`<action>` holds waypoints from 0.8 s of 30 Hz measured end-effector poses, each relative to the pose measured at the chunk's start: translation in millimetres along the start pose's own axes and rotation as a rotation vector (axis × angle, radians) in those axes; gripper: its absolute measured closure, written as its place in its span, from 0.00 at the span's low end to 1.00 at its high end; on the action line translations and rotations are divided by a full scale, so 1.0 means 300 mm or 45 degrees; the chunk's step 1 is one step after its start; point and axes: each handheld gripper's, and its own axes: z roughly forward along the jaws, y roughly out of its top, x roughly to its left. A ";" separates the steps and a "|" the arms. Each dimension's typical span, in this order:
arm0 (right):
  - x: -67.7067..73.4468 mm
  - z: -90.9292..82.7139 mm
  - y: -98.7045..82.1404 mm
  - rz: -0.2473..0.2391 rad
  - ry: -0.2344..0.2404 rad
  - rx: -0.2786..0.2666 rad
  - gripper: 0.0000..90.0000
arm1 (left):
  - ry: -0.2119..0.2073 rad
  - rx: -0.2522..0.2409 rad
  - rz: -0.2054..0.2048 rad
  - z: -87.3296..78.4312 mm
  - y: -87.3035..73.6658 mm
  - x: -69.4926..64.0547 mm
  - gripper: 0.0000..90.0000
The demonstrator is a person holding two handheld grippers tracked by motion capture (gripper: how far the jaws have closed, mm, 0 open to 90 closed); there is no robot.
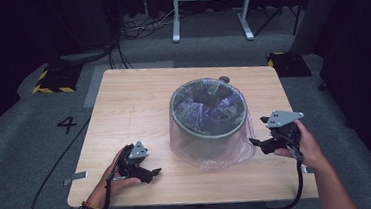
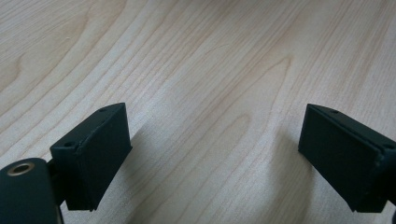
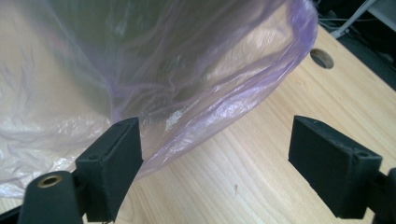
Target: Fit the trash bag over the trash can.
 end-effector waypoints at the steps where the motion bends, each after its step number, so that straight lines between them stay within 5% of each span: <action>1: 0.001 0.003 -0.006 0.001 -0.005 0.003 0.20 | 0.000 0.000 0.000 0.000 0.000 0.000 0.10; 24: 0.014 0.093 -0.154 0.080 0.020 0.094 0.20 | 0.001 0.001 -0.001 0.000 0.000 0.000 0.10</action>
